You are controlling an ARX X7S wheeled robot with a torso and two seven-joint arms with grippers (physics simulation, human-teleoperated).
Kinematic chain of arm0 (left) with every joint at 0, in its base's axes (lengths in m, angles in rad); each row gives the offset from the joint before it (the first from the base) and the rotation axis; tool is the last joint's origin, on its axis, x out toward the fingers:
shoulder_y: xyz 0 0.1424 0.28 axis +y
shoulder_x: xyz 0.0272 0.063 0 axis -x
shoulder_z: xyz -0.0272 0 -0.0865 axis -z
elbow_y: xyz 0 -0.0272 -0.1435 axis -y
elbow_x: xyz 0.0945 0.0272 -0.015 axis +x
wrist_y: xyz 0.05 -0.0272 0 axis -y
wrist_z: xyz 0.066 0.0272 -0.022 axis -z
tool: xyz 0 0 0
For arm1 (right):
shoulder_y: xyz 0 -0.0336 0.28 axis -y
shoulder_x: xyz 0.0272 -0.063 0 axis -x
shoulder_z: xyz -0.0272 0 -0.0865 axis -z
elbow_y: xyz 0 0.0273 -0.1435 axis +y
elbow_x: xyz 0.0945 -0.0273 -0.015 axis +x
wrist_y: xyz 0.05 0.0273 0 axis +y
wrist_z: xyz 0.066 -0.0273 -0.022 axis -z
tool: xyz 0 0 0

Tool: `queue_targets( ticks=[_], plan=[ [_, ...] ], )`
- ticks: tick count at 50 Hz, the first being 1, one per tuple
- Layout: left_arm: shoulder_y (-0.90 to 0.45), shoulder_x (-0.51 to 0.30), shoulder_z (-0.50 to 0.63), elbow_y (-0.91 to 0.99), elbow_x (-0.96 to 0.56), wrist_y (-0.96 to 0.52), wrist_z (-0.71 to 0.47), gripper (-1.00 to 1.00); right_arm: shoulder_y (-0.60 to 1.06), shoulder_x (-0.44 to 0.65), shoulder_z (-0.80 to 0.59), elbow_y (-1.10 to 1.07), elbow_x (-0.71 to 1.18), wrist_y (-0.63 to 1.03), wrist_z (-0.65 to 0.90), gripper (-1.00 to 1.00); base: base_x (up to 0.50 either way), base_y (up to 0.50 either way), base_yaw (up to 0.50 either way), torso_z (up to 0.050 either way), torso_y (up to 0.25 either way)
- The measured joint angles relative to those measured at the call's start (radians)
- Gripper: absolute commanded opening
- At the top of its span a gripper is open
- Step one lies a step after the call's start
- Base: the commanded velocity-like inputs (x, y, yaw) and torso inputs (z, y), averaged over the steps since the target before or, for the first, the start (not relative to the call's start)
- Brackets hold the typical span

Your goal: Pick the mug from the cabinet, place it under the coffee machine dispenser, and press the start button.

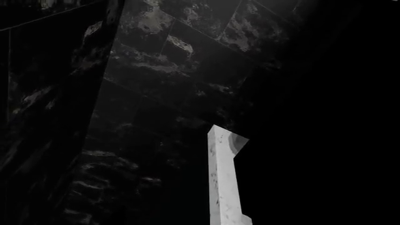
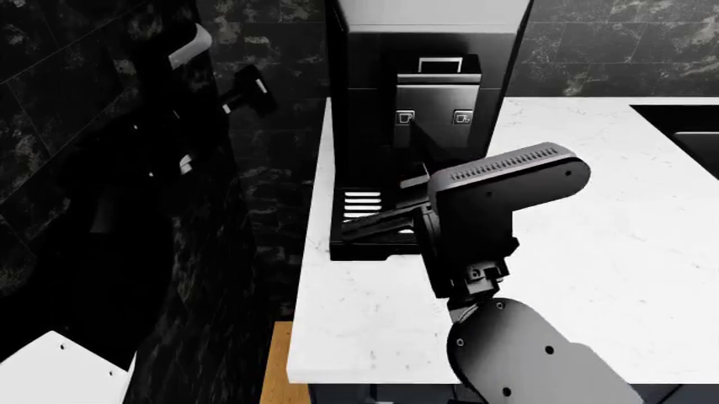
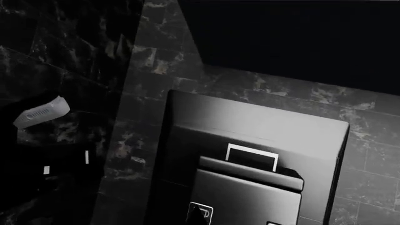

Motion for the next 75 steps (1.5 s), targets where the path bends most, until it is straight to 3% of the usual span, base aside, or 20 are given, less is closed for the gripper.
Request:
queue_targets(
  ticks=[75],
  plan=[
    [0.003,-0.001,-0.008,0.0,-0.002,-0.001,0.0,1.0,0.081,-0.045,-0.015,0.234,-0.006,-0.059,-0.018,-1.0,0.0,0.0,0.0,0.0,0.0]
  ],
)
